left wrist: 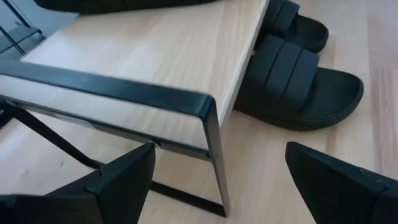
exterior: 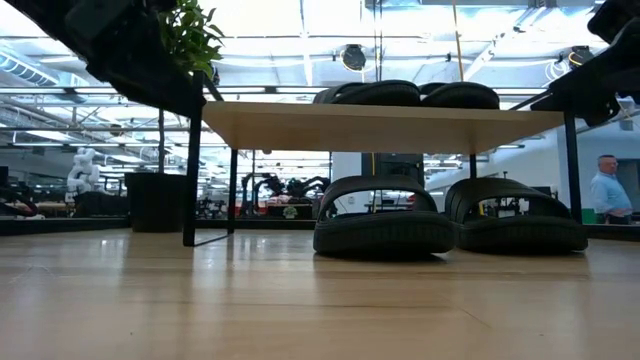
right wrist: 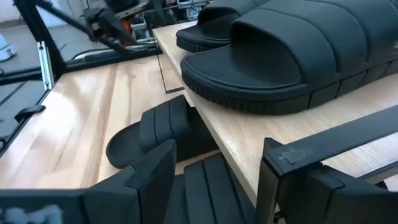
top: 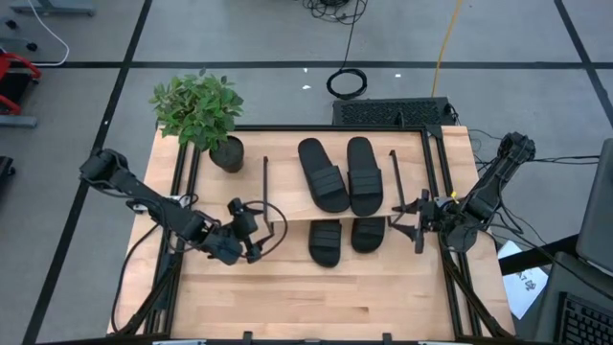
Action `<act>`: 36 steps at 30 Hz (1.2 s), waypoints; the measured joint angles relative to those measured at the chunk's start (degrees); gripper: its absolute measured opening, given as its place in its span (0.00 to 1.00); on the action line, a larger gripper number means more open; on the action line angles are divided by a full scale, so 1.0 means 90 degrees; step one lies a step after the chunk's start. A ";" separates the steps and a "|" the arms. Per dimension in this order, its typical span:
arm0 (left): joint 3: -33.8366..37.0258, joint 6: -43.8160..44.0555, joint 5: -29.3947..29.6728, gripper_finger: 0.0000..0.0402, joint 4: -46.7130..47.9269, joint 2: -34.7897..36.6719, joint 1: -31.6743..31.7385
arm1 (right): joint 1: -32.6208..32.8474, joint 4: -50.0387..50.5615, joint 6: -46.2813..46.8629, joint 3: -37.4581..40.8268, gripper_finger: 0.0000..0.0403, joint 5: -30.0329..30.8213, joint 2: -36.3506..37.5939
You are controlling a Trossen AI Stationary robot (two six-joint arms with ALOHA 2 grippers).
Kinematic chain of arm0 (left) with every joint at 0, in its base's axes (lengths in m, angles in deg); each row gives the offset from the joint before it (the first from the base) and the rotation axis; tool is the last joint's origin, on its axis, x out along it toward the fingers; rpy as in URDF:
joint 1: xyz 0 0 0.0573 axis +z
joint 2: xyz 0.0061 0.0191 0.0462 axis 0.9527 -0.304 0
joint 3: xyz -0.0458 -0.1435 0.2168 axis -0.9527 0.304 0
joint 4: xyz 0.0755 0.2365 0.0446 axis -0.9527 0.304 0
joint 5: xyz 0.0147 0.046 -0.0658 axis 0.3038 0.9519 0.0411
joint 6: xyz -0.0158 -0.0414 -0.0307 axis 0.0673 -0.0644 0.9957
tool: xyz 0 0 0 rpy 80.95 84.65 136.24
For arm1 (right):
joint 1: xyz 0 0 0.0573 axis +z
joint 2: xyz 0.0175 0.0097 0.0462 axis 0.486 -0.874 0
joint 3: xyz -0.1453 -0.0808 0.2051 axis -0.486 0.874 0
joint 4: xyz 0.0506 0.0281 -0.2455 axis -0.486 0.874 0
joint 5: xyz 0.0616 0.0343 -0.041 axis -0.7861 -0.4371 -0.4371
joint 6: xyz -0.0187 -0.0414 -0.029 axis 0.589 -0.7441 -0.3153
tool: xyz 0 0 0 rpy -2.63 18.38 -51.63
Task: Pick and place slides into the shelf
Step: Adjust the shelf
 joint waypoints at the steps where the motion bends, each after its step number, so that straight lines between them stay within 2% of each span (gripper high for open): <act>1: 0.0000 0.0017 -0.0043 0.91 0.0000 -0.0015 0.0001 | 0.0000 0.0018 0.0075 0.0003 0.57 0.0050 -0.0001; 6: 0.0002 0.0121 -0.0074 0.91 0.0002 -0.0022 -0.0005 | 0.0000 0.0076 0.0220 0.0023 0.57 0.0514 -0.0019; 16: 0.0005 0.0134 0.0039 0.91 0.0011 -0.0022 -0.0159 | 0.0019 -0.0225 0.0999 0.0090 0.57 0.0500 -0.0077; 23: 0.0007 0.0269 0.0303 0.91 0.0257 -0.0020 -0.0308 | 0.0274 -0.2039 0.0216 0.0673 0.57 0.0352 -0.0109; 28: 0.0010 0.0413 0.0667 0.91 0.0286 -0.0018 -0.0438 | 0.0330 -0.2283 -0.0145 0.0702 0.57 0.0351 -0.0109; 36: 0.0010 0.0458 0.1248 0.91 0.0425 0.0325 -0.0525 | 0.0330 -0.2267 -0.0167 0.0701 0.57 0.0344 -0.0109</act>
